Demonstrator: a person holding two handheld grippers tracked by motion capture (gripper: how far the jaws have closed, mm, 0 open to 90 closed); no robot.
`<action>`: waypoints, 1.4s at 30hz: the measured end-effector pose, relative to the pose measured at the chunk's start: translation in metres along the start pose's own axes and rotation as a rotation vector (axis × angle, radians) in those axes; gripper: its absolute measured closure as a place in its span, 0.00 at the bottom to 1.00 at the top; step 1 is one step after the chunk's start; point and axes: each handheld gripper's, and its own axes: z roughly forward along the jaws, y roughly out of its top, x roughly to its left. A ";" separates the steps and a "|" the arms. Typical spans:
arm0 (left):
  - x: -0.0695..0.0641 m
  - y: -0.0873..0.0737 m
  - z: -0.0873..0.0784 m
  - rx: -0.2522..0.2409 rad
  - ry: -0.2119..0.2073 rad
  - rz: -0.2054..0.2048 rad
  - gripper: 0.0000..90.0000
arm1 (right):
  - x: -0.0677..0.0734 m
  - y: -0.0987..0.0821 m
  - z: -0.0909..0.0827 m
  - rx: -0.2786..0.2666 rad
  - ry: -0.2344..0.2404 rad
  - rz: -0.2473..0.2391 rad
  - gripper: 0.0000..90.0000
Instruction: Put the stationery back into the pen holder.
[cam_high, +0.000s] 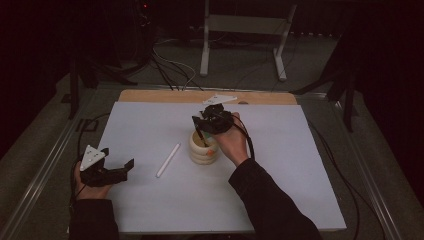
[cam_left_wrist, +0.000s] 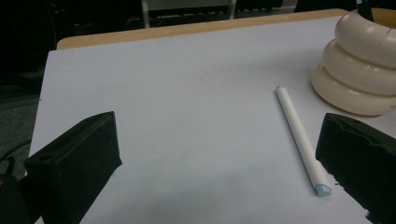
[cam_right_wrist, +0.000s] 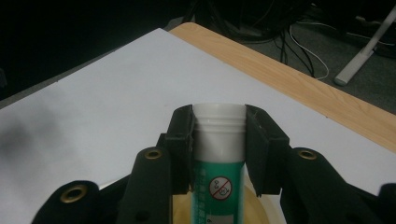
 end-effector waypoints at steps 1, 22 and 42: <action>0.000 0.000 0.000 0.001 0.001 0.001 0.00 | 0.001 0.000 0.001 0.002 0.002 0.000 0.73; 0.000 0.000 0.000 -0.001 0.000 0.000 0.00 | 0.007 -0.006 0.012 -0.004 0.013 0.000 0.72; 0.000 0.000 0.000 0.000 -0.001 0.001 0.00 | 0.008 -0.012 0.016 0.016 0.018 -0.003 0.72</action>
